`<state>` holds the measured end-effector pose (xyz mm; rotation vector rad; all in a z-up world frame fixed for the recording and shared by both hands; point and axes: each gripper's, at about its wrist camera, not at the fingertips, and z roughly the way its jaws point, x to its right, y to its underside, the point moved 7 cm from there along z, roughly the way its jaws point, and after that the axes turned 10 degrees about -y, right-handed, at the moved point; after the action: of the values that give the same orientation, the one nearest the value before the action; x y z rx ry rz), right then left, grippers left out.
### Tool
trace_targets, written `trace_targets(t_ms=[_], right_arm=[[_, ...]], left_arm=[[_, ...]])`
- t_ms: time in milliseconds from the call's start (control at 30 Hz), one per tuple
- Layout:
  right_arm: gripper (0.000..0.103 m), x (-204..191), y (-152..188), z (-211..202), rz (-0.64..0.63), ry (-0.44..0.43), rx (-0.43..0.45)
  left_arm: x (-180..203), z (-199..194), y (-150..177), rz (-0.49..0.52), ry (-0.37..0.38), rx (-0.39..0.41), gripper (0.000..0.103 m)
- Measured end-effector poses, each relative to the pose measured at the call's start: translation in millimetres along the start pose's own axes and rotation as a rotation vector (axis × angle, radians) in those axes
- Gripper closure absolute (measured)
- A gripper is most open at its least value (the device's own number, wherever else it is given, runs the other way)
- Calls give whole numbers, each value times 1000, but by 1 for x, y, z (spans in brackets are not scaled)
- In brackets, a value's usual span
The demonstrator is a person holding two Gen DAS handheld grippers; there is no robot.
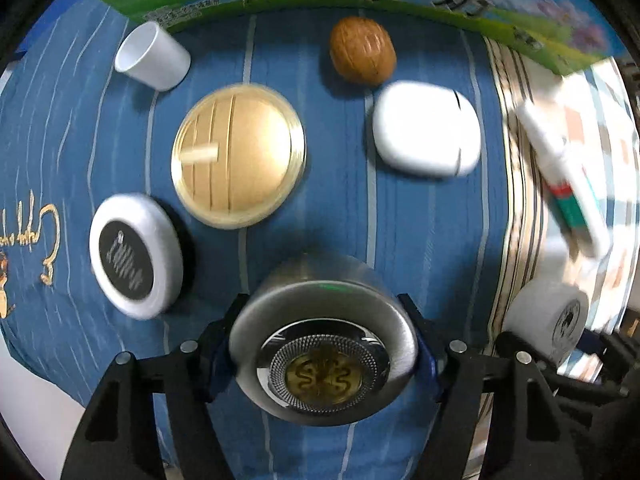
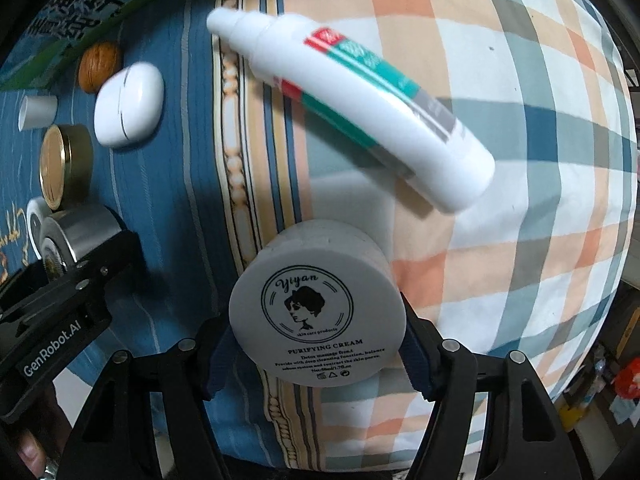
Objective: Organize rigid objects
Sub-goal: 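Lift the silver tin and white cream jar toward the cardboard box with both tools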
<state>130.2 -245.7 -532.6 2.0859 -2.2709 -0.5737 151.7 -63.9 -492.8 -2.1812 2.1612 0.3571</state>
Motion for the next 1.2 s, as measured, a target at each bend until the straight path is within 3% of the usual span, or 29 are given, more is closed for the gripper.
trace_targets(t_ms=[167, 367, 500, 733, 933, 1200], right_arm=[[32, -2, 24, 7, -34, 33, -33], [31, -4, 32, 19, 4, 38, 10], [28, -2, 35, 26, 37, 26, 22], [33, -15, 47, 31, 24, 97, 42], [34, -28, 53, 22, -18, 133, 77], [34, -68, 78, -29, -55, 117, 247]], left_arm=[[3, 0, 35, 29, -14, -4, 33], [2, 21, 54, -4, 26, -50, 31], [5, 20, 50, 4, 28, -46, 32], [-10, 25, 33, -18, 29, -34, 34], [-23, -12, 40, 10, 0, 71, 34], [-46, -94, 64, 9, 19, 260, 34]])
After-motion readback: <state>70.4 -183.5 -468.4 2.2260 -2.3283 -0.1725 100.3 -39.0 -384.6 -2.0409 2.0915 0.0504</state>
